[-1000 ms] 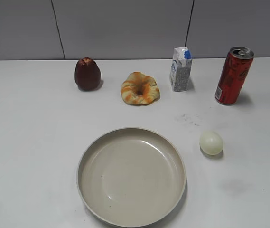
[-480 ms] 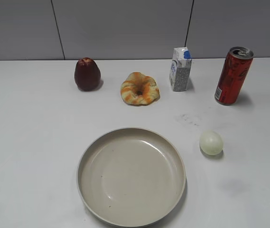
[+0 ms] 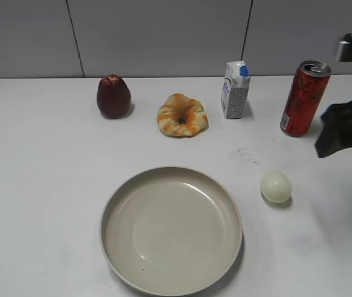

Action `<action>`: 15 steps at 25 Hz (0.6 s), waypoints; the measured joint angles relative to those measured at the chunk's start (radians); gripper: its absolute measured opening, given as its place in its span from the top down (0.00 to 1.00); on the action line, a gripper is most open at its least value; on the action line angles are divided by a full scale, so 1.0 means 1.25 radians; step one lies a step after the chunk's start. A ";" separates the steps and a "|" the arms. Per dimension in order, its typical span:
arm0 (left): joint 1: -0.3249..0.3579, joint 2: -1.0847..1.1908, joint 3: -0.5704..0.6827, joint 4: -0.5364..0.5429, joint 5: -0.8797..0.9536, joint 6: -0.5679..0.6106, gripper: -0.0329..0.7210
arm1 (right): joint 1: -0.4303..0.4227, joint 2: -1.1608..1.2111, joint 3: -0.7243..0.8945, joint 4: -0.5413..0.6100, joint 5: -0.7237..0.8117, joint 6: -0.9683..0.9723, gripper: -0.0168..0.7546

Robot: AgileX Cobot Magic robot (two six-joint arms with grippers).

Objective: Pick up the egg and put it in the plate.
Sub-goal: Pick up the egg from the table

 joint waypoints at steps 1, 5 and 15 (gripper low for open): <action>0.000 0.000 0.000 0.000 0.000 0.000 0.64 | 0.021 0.036 -0.019 0.000 -0.001 0.000 0.23; 0.000 0.000 0.000 0.000 0.000 0.000 0.64 | 0.103 0.213 -0.106 -0.001 -0.002 0.007 0.23; 0.000 0.000 0.000 0.000 0.000 0.000 0.64 | 0.134 0.439 -0.216 -0.026 0.004 0.039 0.23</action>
